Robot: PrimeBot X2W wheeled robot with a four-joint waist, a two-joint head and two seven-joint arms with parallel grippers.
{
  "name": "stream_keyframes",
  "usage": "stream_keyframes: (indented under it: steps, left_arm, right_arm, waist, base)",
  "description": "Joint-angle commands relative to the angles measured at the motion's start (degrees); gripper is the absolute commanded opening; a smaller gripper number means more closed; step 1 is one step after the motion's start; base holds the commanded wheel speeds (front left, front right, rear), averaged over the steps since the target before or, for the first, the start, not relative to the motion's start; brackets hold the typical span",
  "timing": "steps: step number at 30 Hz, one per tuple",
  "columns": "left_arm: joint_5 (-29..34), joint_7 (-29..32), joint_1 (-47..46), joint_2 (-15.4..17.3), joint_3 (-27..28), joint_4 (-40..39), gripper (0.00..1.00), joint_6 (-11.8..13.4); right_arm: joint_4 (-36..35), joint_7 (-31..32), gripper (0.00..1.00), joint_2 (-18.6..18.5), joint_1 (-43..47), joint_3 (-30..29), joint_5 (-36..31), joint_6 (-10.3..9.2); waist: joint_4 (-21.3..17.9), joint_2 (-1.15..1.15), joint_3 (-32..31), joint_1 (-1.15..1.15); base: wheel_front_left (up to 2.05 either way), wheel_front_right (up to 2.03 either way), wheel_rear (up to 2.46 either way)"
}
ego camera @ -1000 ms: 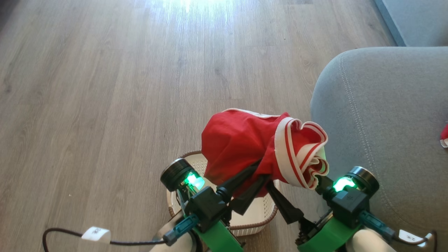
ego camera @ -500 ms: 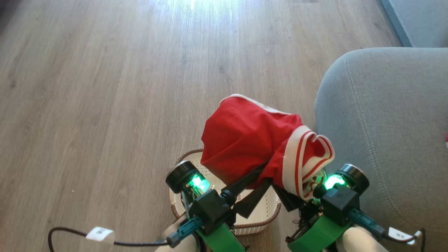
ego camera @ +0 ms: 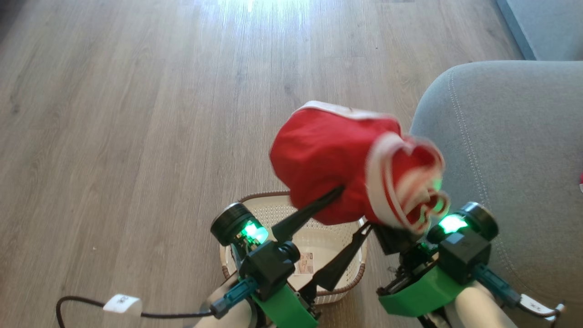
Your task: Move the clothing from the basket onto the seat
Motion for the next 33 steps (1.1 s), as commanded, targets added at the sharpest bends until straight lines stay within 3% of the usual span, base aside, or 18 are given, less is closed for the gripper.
stream_keyframes:
  steps: [1,22,33]
  left_arm:
    - [0.48,0.20,-1.42,-0.06,2.45,-1.15,1.00,-0.06]
    - [1.48,0.20,-0.17,-0.50,4.25,0.02,1.00,-0.06]
    - [2.58,0.20,1.90,0.51,4.60,4.19,1.00,-0.06]
  right_arm:
    - [-3.21,-0.70,0.00,0.93,-1.67,0.05,-0.72,-0.01]
    - [-7.15,-0.70,0.00,4.01,-0.63,-9.28,-6.13,-0.01]
    - [-7.09,-0.70,0.00,4.94,0.07,-17.40,-7.40,-0.01]
  waist:
    - [-0.08,0.00,0.04,0.00]
    - [-0.22,0.00,0.35,0.00]
    - [-0.49,0.00,0.52,0.00]
  base:
    - [0.00,0.00,0.00]
    - [0.00,0.00,0.00]
    - [0.00,0.00,0.00]
